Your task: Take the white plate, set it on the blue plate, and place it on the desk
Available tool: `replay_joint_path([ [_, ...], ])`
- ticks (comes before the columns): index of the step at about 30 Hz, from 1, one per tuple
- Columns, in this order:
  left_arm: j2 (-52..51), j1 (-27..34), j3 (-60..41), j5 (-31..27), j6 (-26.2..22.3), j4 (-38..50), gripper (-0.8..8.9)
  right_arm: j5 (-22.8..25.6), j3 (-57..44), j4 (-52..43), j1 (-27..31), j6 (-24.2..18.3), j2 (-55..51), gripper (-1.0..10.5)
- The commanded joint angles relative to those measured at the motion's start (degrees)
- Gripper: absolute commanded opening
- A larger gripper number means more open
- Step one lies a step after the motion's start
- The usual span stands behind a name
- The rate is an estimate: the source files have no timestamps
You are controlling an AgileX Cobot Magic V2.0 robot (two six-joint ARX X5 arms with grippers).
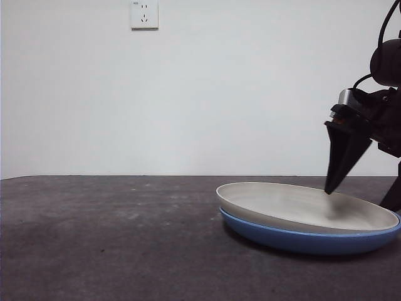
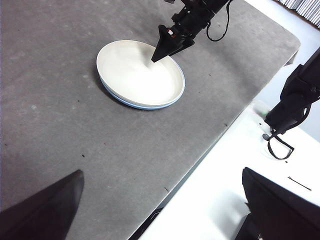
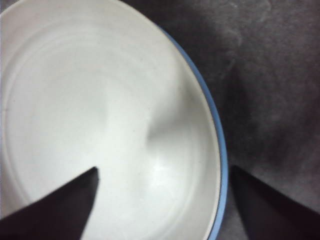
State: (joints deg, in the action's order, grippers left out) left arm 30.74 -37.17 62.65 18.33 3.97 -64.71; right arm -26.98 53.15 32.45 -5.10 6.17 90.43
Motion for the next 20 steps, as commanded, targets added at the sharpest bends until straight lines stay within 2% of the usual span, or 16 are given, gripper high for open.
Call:
replay_joint_path([
  [1, 0.22, -0.39, 0.46, 0.09, 0.17, 0.48, 5.01, 0.00, 0.26, -0.50, 0.72, -0.81, 0.96, 3.4],
  [6, 0.22, -0.39, 0.46, 0.09, 0.15, 0.50, 5.01, -0.04, 0.26, -0.24, 2.60, -0.70, 0.96, 3.4],
  [8, 0.22, -0.39, 0.46, 0.09, 0.15, 0.50, 5.01, -0.31, 0.26, -0.09, 3.15, -0.70, 1.01, 3.1],
  [12, 0.22, -0.39, 0.46, 0.09, -0.02, 0.61, 5.01, -3.13, 0.26, 0.04, 3.48, -0.72, 1.86, 3.0],
  [15, 0.22, -0.39, 0.46, 0.09, 0.00, 1.07, 5.01, -3.23, 0.26, 0.22, 3.45, -0.81, 3.48, 3.0],
  [20, 0.22, -0.39, 0.46, 0.09, 0.00, 1.49, 5.01, -2.99, 0.26, 1.09, 3.48, -0.85, 5.05, 1.9],
])
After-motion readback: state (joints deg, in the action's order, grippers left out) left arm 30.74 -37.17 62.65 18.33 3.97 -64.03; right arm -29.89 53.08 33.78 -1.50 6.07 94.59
